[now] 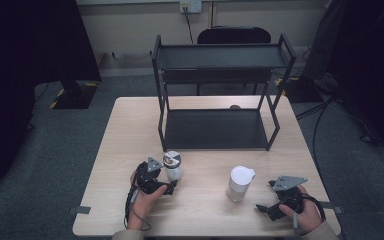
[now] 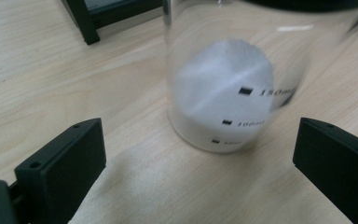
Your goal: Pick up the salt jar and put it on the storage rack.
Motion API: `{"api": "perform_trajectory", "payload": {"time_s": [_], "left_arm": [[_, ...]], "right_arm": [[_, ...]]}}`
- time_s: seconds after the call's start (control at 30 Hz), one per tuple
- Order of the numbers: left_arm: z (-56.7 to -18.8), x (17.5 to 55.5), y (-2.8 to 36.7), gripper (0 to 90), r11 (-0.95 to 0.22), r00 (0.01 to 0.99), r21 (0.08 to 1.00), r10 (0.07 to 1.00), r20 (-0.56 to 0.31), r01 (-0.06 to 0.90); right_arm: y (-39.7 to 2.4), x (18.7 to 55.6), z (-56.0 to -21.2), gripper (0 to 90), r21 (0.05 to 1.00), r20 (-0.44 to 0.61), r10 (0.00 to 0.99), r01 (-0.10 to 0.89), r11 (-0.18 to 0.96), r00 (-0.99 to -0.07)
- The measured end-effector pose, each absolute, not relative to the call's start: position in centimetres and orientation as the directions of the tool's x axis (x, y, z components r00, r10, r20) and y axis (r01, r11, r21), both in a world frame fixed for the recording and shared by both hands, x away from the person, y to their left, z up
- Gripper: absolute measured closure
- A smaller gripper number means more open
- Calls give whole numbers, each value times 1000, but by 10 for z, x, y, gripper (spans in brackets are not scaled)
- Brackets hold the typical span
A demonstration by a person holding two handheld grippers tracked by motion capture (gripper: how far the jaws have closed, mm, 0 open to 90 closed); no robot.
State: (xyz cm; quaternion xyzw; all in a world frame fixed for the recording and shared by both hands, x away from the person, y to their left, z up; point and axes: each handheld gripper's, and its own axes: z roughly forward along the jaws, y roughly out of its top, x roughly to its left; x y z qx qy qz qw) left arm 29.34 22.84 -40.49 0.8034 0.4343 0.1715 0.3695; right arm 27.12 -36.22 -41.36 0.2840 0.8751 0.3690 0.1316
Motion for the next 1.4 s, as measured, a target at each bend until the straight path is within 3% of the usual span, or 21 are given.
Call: {"api": "perform_trajectory", "payload": {"time_s": [0.53, 0.9, 1.17, 1.4], "left_arm": [[-410, 302, 224, 41, -317, 559, 766, 827, -66, 559], [-417, 308, 216, 152, -306, 568, 779, 820, -77, 548], [-415, 309, 212, 292, -341, 597, 789, 801, -41, 511], [-409, 309, 206, 302, -362, 592, 776, 806, -18, 517]], "right_arm": [[-362, 271, -414, 0, 721, -21, 594, 400, 566, -804], [-362, 271, -414, 0, 720, -20, 595, 401, 566, -804], [-362, 271, -414, 0, 720, -20, 595, 401, 566, -804], [-362, 271, -414, 0, 721, -21, 594, 400, 566, -804]]}}
